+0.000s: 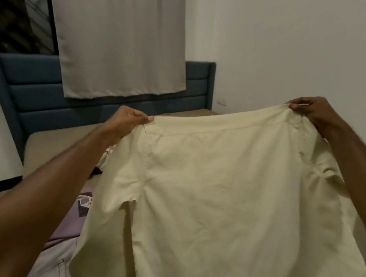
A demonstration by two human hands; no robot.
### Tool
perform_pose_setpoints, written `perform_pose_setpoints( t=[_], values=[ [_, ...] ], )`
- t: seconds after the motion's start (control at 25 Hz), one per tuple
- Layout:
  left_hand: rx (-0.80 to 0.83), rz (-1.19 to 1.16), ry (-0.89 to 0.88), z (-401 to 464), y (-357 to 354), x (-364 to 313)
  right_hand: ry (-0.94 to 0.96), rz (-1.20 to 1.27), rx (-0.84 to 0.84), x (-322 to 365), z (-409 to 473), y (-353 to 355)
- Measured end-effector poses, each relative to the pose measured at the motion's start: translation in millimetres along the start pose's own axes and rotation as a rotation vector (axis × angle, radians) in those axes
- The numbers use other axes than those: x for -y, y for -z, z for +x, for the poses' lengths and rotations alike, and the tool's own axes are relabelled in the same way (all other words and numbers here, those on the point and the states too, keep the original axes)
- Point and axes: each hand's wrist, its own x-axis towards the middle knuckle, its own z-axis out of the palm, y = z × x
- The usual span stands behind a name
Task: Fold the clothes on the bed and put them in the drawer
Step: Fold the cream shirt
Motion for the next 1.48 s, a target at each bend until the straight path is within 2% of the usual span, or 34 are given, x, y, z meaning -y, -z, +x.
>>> perform_pose_setpoints(
  t=[0.16, 0.2, 0.28, 0.36, 0.44, 0.52, 0.6, 0.72, 0.92, 1.04, 1.16, 1.32, 1.4, 1.48],
  values=[
    [-0.121, 0.084, 0.02, 52, -58, 137, -0.201, -0.099, -0.033, -134, 41, -73],
    [-0.143, 0.221, 0.045, 61, -71, 167, -0.241, -0.161, -0.041, -167, 44, -92],
    [-0.066, 0.613, 0.091, 58, -98, 216, -0.268, -0.427, -0.058, -226, 31, -129],
    [0.042, 0.736, 0.052, 31, -126, 253, -0.214, -0.558, -0.028, -268, -4, -168],
    [0.12, 0.671, -0.02, -11, -153, 275, -0.17, -0.559, 0.09, -289, -63, -206],
    [0.259, 0.672, 0.001, -55, -177, 294, -0.177, -0.608, 0.223, -309, -126, -231],
    [0.374, 0.779, 0.042, -101, -206, 314, -0.161, -0.763, 0.319, -329, -179, -236],
    [0.237, 0.869, 0.03, -163, -238, 332, -0.096, -0.9, 0.369, -345, -216, -231],
    [0.102, 0.787, 0.026, -213, -252, 326, -0.094, -0.925, 0.4, -342, -216, -230],
    [0.015, 0.551, 0.119, -234, -252, 309, -0.187, -0.835, 0.425, -324, -220, -224],
    [-0.143, 0.344, 0.301, -274, -251, 288, -0.207, -0.797, 0.324, -300, -255, -203],
    [-0.287, 0.279, 0.381, -332, -253, 259, -0.258, -0.918, 0.112, -264, -353, -149],
    [-0.293, 0.198, 0.471, -342, -249, 253, -0.381, -0.931, -0.027, -258, -384, -118],
    [-0.28, 0.037, 0.545, -344, -242, 255, -0.595, -0.712, -0.103, -257, -397, -95]
  ],
)
